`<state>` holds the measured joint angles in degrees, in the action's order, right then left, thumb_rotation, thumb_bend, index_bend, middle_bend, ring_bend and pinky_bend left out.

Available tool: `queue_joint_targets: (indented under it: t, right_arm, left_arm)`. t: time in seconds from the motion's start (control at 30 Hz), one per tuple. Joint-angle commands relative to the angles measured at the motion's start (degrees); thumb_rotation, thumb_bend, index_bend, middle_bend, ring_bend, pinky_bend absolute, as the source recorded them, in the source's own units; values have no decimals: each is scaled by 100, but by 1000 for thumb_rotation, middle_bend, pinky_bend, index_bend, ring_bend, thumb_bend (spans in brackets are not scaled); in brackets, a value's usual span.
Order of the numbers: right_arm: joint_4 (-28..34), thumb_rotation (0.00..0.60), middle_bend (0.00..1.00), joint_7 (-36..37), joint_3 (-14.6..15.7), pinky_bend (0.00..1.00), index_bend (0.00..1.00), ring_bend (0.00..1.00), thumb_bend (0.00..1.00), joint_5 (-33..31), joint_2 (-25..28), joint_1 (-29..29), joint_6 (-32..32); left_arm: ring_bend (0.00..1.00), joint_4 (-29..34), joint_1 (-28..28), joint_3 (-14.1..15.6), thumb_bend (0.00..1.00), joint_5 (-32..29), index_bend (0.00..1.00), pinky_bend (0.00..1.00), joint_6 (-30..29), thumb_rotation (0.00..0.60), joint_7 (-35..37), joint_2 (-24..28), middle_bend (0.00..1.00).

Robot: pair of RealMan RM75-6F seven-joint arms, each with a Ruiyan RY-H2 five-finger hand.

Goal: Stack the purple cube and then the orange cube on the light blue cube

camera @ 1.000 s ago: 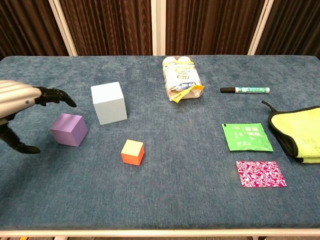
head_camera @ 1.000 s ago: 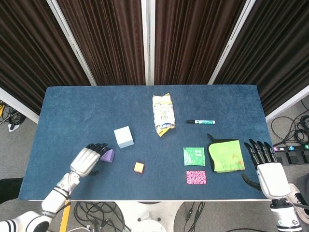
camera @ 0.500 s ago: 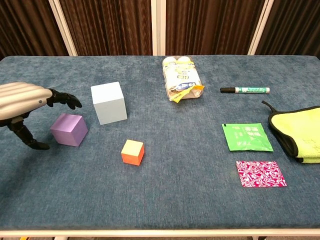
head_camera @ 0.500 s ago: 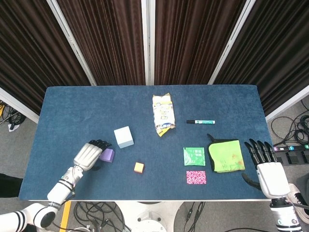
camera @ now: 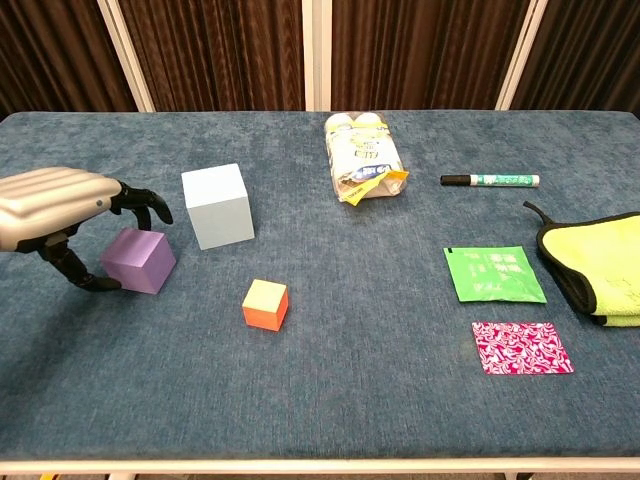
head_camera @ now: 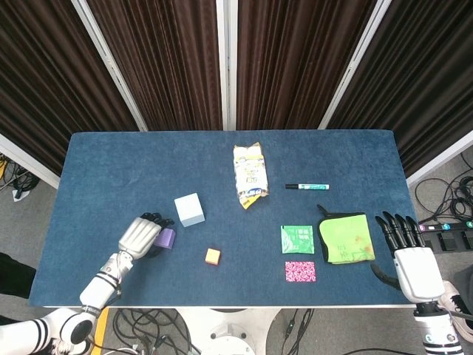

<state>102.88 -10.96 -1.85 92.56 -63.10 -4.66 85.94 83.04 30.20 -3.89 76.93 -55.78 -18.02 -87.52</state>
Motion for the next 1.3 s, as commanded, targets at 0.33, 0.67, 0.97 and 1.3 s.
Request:
queue_joint_targets:
  t: [0.33, 0.67, 0.97, 1.3]
  right_arm:
    - [-20, 600, 40, 28, -13, 0, 22, 0, 121, -28, -3, 3, 11]
    - [20, 600, 40, 12, -17, 0, 22, 0, 121, -34, 22, -8, -2]
    - [13, 600, 40, 25, -16, 0, 22, 0, 121, -36, 22, 6, 24]
    - [-2, 600, 40, 82, -13, 0, 22, 0, 121, -25, 37, 9, 35]
  left_arm:
    - [291, -41, -40, -25, 299, -49, 387, 303, -286, 600, 49, -54, 551]
    - [297, 664, -17, -361, 302, -348, 388, 303, -584, 600, -362, 692, 568]
    - [297, 1742, 391, -966, 302, -1554, 382, 303, -544, 600, -1443, 1200, 568]
    - [297, 2416, 1180, -1282, 302, -3353, 382, 302, -889, 600, -2712, 771, 568]
